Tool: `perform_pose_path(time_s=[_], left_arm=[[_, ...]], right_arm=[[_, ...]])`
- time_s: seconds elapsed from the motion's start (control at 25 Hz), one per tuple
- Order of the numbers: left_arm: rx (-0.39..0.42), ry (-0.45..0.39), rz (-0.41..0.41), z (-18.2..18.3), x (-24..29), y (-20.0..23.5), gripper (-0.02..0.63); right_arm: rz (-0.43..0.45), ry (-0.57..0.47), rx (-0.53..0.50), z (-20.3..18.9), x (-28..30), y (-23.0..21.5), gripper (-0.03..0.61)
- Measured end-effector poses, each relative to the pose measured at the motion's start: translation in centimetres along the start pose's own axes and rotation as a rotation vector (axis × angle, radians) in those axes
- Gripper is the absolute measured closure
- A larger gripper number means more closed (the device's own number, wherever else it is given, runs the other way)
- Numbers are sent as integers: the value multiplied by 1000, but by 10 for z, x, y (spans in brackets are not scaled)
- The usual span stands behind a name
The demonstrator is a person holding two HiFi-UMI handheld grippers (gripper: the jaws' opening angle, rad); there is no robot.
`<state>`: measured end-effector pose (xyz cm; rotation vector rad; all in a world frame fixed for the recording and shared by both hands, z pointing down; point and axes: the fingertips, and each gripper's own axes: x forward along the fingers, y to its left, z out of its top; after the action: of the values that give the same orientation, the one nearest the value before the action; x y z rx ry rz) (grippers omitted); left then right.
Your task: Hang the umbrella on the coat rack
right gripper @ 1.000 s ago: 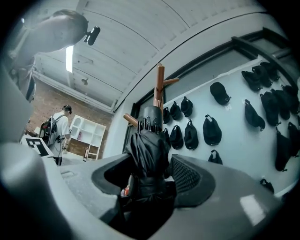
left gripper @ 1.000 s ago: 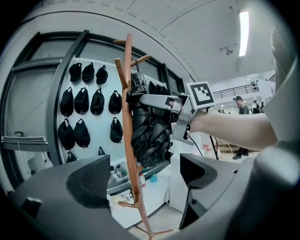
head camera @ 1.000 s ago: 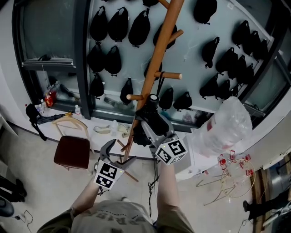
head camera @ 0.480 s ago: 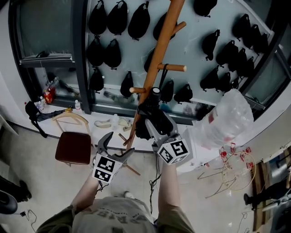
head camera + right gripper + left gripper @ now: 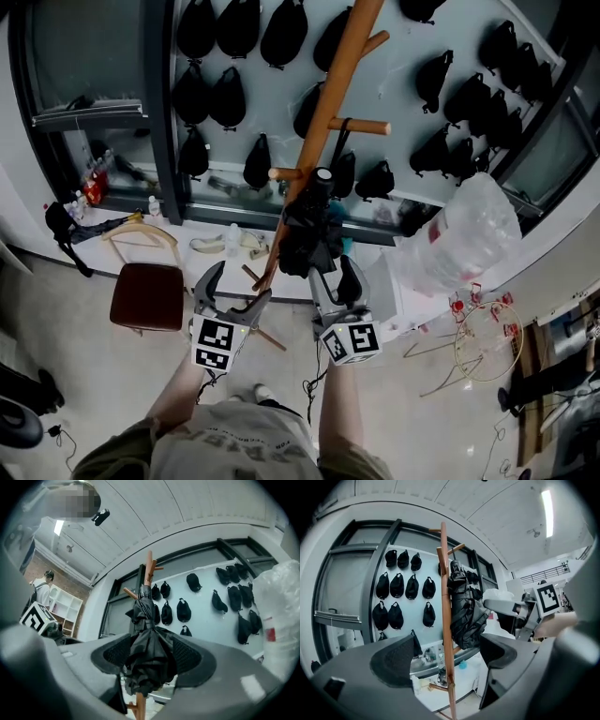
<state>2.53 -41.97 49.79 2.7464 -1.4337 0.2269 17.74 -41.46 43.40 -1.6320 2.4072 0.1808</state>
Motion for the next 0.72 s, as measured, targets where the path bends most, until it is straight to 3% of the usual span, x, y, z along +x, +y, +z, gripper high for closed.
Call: perform_pose_path(time_s=[0.36, 0.52, 0.56, 0.64, 0.68, 0.72], left_arm=[[-2, -54, 5, 2, 1, -10, 178], [18, -80, 61, 3, -3, -8, 341], [21, -85, 70, 3, -3, -7, 372], [21, -94, 79, 4, -4, -8, 419], [20, -99, 80, 4, -4, -9, 442], [20, -106, 82, 5, -5, -9, 465]], right_arm=[[-150, 39, -41, -18, -46, 9, 311], [-177, 39, -47, -15, -55, 12, 356], [-180, 40, -55, -15, -57, 13, 390], [-189, 44, -65, -14, -60, 13, 395], [-195, 46, -67, -14, -62, 13, 454], [-199, 46, -66, -14, -63, 13, 472]])
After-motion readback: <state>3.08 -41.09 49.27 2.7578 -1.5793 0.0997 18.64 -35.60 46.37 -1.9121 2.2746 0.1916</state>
